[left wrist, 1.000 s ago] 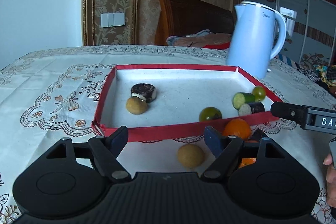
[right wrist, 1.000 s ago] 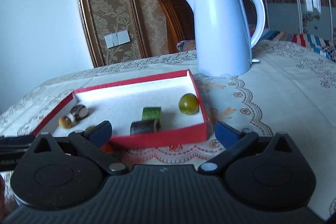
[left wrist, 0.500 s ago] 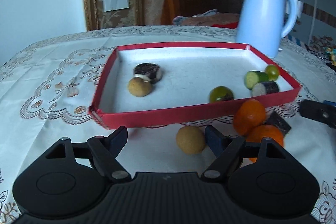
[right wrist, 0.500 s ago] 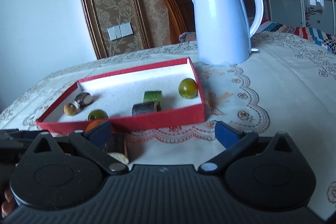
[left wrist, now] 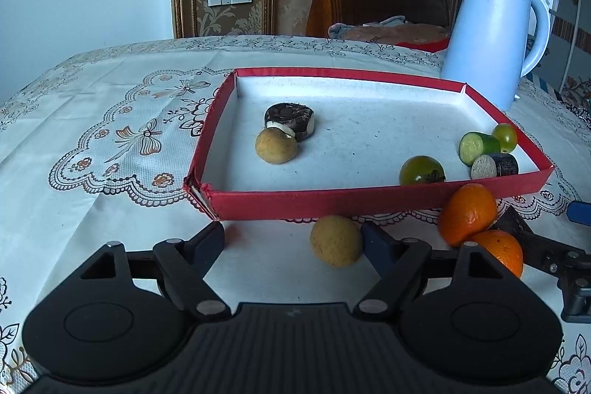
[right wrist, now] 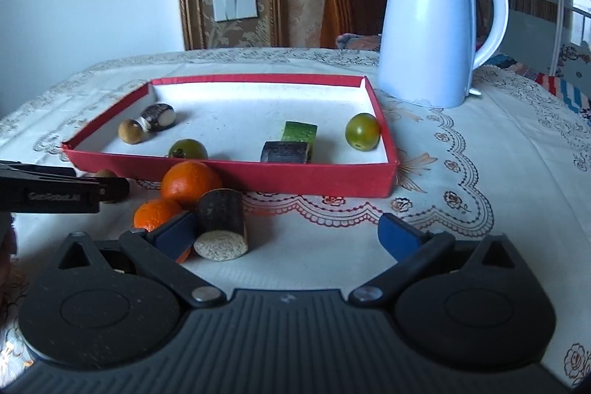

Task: Organize fruits
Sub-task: 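Move both tools toward the yellow potato and dark cylindrical chunk beside the tray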

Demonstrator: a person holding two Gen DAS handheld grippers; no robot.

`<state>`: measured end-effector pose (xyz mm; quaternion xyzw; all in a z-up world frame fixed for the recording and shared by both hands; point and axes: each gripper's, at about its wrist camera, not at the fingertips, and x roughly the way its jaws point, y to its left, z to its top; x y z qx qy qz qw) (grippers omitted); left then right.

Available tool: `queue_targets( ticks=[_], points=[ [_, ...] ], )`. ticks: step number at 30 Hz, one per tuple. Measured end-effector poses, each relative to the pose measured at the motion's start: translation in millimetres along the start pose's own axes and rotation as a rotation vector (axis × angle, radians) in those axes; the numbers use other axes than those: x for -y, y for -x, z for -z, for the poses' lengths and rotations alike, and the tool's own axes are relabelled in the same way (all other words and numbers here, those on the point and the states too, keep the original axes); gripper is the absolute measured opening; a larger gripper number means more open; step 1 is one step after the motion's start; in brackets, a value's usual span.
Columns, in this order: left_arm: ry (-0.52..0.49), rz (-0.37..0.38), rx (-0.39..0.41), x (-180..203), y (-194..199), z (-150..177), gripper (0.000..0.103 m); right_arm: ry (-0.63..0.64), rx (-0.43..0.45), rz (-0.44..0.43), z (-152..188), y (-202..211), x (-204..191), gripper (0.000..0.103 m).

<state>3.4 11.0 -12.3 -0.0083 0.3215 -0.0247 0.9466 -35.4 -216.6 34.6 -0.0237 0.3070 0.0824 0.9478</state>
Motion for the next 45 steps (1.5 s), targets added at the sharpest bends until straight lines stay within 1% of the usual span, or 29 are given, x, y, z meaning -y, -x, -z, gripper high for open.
queue_targets(
  ticks=[4,7,8,11,12,15,19,22,24,25,26,30,33,34,37,38,40,45],
  points=[
    [0.001,0.001,0.0,-0.1,-0.2,-0.1,0.081,-0.028,0.008,0.011,0.1,0.8,5.5,0.103],
    [-0.001,0.001,-0.002,0.3,-0.8,-0.2,0.081,-0.1,0.046,0.1,2.1,8.0,17.1,0.103],
    [-0.003,0.0,-0.002,0.4,-0.9,-0.1,0.081,-0.118,0.046,0.106,2.5,8.7,21.1,0.103],
    [-0.004,0.0,-0.003,0.7,-0.8,0.4,0.081,-0.102,0.008,0.015,3.5,4.9,22.9,0.103],
    [-0.004,0.0,-0.003,0.8,-0.8,0.5,0.082,-0.088,0.005,0.006,3.1,4.1,20.3,0.103],
    [-0.009,-0.002,-0.004,1.2,-0.8,0.6,0.082,-0.04,-0.004,0.013,0.3,-0.4,10.9,0.103],
    [-0.009,-0.003,-0.004,1.6,-1.2,0.3,0.082,0.014,-0.051,0.04,-4.2,-13.5,-0.1,0.102],
    [-0.013,-0.005,-0.004,2.1,-1.3,0.3,0.082,0.02,-0.074,0.042,-5.1,-18.4,-2.4,0.097],
    [-0.014,-0.006,-0.004,2.2,-1.2,0.4,0.082,0.011,-0.074,0.041,-4.5,-18.6,-0.7,0.096],
    [-0.015,-0.006,-0.005,2.3,-1.2,0.4,0.082,0.004,-0.078,0.04,-4.3,-19.0,0.7,0.092],
    [-0.016,-0.007,-0.005,2.5,-1.3,0.4,0.082,-0.003,-0.083,0.039,-4.3,-20.0,1.9,0.091],
    [-0.021,-0.01,-0.006,3.2,-0.9,0.9,0.082,-0.005,-0.085,0.037,-3.8,-20.0,2.5,0.091],
    [-0.021,-0.01,-0.006,3.7,-0.9,0.8,0.083,0.003,-0.082,0.04,-4.0,-19.6,1.0,0.088],
    [-0.021,-0.01,-0.006,3.7,-0.9,0.8,0.083,0.002,-0.079,0.04,-4.1,-19.2,1.2,0.084],
    [-0.02,-0.009,-0.005,3.7,-0.8,0.8,0.083,-0.001,-0.075,0.041,-4.3,-18.9,1.1,0.078],
    [-0.019,-0.008,-0.004,3.5,-0.7,0.8,0.083,0.0,-0.076,0.041,-4.3,-19.1,1.0,0.072],
    [-0.016,-0.005,-0.003,3.0,-0.8,0.1,0.082,0.002,-0.069,0.036,-4.2,-18.0,0.5,0.065],
    [-0.025,-0.001,-0.003,3.3,-0.9,-0.1,0.082,0.003,-0.069,0.033,-4.3,-18.4,0.0,0.065]
  ],
)
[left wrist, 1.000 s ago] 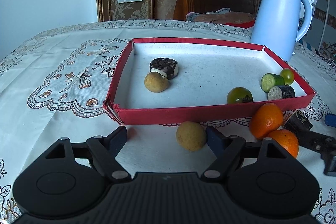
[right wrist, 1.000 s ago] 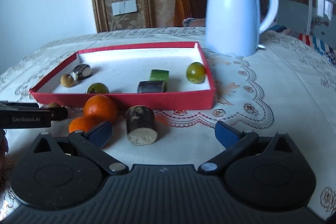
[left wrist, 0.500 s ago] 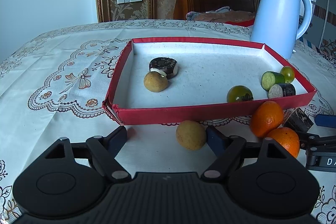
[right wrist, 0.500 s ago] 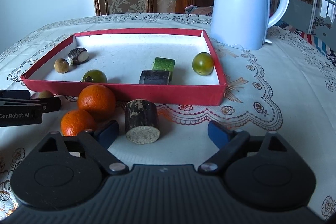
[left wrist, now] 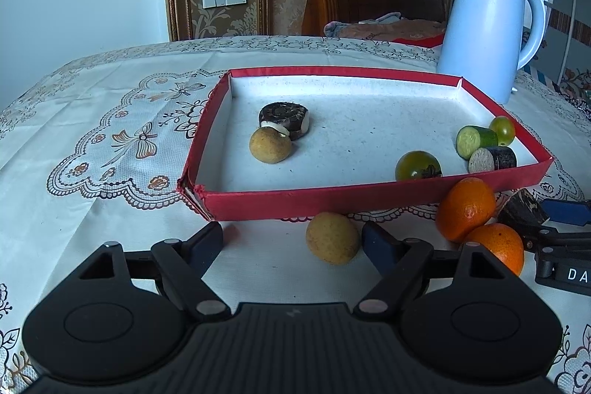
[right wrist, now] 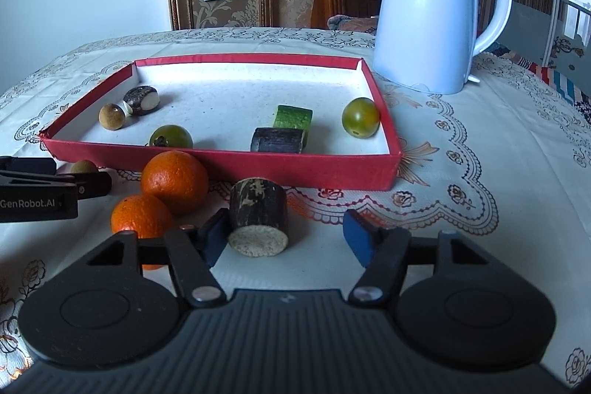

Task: Organize fruits
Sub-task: 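Move both tools toward the yellow potato and dark cylindrical chunk beside the tray, then grasp the yellow potato with the left gripper while the right gripper grasps the dark cylindrical chunk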

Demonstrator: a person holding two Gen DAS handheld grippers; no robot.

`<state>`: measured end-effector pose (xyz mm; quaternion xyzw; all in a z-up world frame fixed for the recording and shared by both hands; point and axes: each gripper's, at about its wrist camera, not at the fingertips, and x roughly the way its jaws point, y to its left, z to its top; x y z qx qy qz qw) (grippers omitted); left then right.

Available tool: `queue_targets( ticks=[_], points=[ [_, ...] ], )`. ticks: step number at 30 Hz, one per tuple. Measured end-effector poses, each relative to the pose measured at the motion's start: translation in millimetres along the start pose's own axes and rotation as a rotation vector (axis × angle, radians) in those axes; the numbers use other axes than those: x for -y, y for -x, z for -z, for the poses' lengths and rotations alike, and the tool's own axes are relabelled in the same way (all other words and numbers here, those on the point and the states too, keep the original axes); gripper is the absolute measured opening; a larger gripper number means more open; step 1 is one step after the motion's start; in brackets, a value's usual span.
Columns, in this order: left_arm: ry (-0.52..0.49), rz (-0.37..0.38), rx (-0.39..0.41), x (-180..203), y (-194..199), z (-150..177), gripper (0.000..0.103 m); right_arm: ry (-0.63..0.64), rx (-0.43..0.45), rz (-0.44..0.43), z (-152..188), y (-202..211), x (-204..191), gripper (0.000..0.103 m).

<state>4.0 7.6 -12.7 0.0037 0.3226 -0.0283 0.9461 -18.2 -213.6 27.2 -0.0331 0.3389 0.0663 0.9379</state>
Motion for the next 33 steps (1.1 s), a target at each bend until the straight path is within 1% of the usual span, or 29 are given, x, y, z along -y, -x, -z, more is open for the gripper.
queue_targets(
  ticks=[7,10,15,17,22,25,27,28,29,31,32,33],
  points=[
    [0.003,0.001,0.001,-1.0,0.7,0.1,0.082,-0.003,0.001,-0.002,0.1,0.3,0.7,0.065],
    [0.008,0.004,0.003,-2.5,1.9,0.8,0.082,-0.005,-0.001,0.0,-0.2,-0.1,1.0,0.071],
    [-0.009,0.006,0.015,-0.8,7.9,5.5,0.082,-0.025,0.003,-0.011,-0.2,0.2,4.8,0.072],
    [-0.009,0.001,0.026,-0.3,10.4,7.0,0.082,-0.026,0.002,-0.012,0.0,-0.1,5.2,0.078],
    [-0.001,0.013,0.018,-1.5,7.9,5.4,0.082,-0.037,0.003,-0.015,0.1,-0.6,7.2,0.078],
    [-0.018,0.017,0.027,1.3,9.5,6.2,0.073,-0.036,0.002,-0.017,0.1,-0.6,7.3,0.079],
    [-0.027,0.021,0.022,2.8,8.8,6.4,0.073,-0.033,0.0,-0.017,0.2,-0.9,7.2,0.081],
    [-0.028,0.021,0.021,2.9,8.6,6.5,0.071,-0.033,-0.001,-0.015,0.5,-0.6,6.9,0.082],
    [-0.027,0.022,0.019,2.6,8.3,6.5,0.067,-0.035,0.0,-0.016,0.5,-0.4,7.4,0.082],
    [-0.029,0.023,0.016,2.9,7.8,6.4,0.065,-0.036,0.0,-0.017,0.6,-0.6,6.9,0.082],
    [-0.031,0.027,0.017,3.2,8.3,6.5,0.06,-0.036,0.0,-0.016,0.6,-0.5,6.9,0.082],
    [-0.037,0.033,0.019,4.0,8.7,6.8,0.058,-0.036,0.001,-0.017,0.6,-0.4,7.2,0.082]
  ],
)
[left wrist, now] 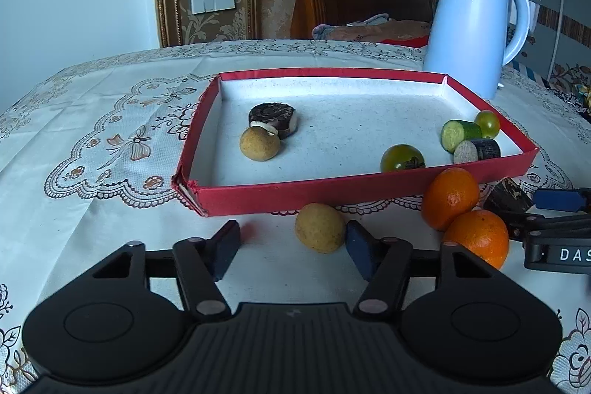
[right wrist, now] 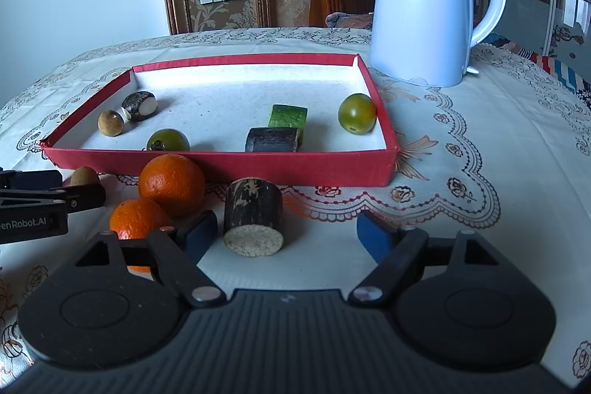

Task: Organize fruits
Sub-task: 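Grasp the yellow potato with the left gripper while the right gripper grasps the dark cylindrical chunk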

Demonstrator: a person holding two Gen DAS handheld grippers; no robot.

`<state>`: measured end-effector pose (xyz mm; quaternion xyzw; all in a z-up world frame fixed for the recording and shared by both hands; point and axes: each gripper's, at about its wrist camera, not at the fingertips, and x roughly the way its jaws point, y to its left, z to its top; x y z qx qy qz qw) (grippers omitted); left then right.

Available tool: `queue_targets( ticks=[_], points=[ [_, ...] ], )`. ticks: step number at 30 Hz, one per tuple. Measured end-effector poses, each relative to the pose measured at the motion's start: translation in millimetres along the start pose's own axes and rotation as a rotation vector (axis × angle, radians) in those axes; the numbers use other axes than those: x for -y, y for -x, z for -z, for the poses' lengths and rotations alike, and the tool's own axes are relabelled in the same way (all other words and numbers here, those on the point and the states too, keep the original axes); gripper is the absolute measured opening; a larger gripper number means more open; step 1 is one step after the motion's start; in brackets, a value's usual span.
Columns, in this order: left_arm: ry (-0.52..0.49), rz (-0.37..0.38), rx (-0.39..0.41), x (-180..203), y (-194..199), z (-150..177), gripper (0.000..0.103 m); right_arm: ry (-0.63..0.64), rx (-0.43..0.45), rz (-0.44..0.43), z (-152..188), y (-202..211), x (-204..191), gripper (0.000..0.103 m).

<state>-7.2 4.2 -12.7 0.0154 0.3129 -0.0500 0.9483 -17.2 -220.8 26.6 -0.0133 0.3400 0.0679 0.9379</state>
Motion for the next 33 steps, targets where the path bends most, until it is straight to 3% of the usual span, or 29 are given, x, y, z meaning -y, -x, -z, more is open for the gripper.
queue_targets(
  ticks=[3,6,8,12,17,19,23,33],
  points=[
    [-0.014,0.005,0.005,3.0,1.1,0.5,0.043,-0.009,0.004,0.001,-0.2,-0.1,1.7,0.08],
    [-0.015,0.012,0.006,3.1,1.2,0.6,0.041,-0.012,0.005,0.007,0.0,0.2,1.6,0.08],
    [-0.019,0.019,0.007,3.6,2.0,0.7,0.031,-0.005,0.004,0.013,0.0,-0.4,0.4,0.078],
    [-0.023,0.022,0.008,4.4,2.0,0.7,0.029,-0.002,0.006,0.017,0.2,0.0,-0.7,0.075],
    [-0.023,0.022,0.008,4.6,2.0,0.7,0.029,0.002,0.019,0.009,0.8,1.9,-0.9,0.059],
    [-0.023,0.022,0.007,4.6,2.0,0.7,0.029,0.003,0.02,0.009,1.0,2.1,-1.1,0.058],
    [-0.022,0.023,0.008,5.3,2.2,0.7,0.029,0.006,0.028,0.011,1.3,3.8,-1.8,0.034],
    [-0.018,0.05,0.013,4.5,3.0,0.3,0.028,0.007,0.037,0.01,1.0,4.8,-1.5,0.031]
  ],
)
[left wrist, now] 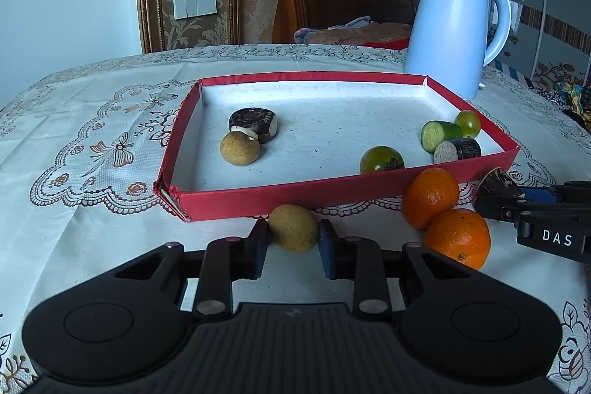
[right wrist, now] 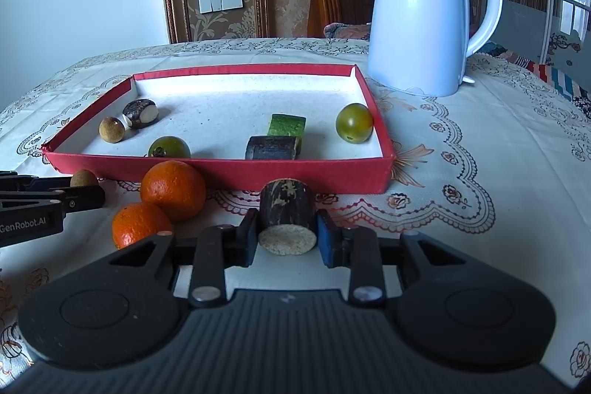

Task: Organize fruits
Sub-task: 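Lift and carry the held potato and dark chunk over the red tray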

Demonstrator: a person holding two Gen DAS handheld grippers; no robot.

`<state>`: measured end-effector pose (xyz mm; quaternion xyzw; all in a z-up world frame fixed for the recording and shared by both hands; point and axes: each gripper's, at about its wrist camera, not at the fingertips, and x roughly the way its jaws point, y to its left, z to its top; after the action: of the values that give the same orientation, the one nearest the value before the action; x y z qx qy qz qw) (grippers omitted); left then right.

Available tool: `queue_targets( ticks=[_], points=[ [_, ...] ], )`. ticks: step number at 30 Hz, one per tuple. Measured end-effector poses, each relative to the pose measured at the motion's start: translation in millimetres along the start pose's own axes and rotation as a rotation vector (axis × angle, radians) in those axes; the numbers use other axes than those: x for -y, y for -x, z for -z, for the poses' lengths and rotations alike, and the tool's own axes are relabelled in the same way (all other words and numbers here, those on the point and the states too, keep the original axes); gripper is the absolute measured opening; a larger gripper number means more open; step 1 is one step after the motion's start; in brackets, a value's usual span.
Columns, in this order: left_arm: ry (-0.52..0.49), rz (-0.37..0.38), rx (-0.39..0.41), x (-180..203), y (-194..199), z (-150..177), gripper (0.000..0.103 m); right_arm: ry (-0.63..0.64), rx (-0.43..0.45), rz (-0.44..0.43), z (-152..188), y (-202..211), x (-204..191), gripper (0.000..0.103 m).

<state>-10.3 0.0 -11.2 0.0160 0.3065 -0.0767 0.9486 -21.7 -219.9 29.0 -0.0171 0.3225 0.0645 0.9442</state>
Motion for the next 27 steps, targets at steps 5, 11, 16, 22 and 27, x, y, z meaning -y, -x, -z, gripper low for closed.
queue_targets(
  ticks=[5,11,16,22,27],
  points=[
    [-0.01,0.005,0.033,0.7,4.3,-0.3,0.028,0.0,0.024,0.006,0.5,3.8,-0.2,0.031],
    [0.006,0.008,0.058,-2.4,7.4,-2.3,0.028,-0.012,0.08,0.02,1.4,13.0,2.4,0.031],
    [0.013,0.011,0.062,-2.9,8.1,-2.9,0.028,-0.022,0.114,0.028,1.0,18.6,4.7,0.031],
    [0.054,0.032,0.054,-8.4,7.7,-6.8,0.028,-0.04,0.103,0.017,-0.7,17.2,7.5,0.031],
    [0.102,0.053,0.031,-15.5,2.8,-14.1,0.028,-0.022,0.103,0.029,-8.6,14.2,7.0,0.031]
  ],
)
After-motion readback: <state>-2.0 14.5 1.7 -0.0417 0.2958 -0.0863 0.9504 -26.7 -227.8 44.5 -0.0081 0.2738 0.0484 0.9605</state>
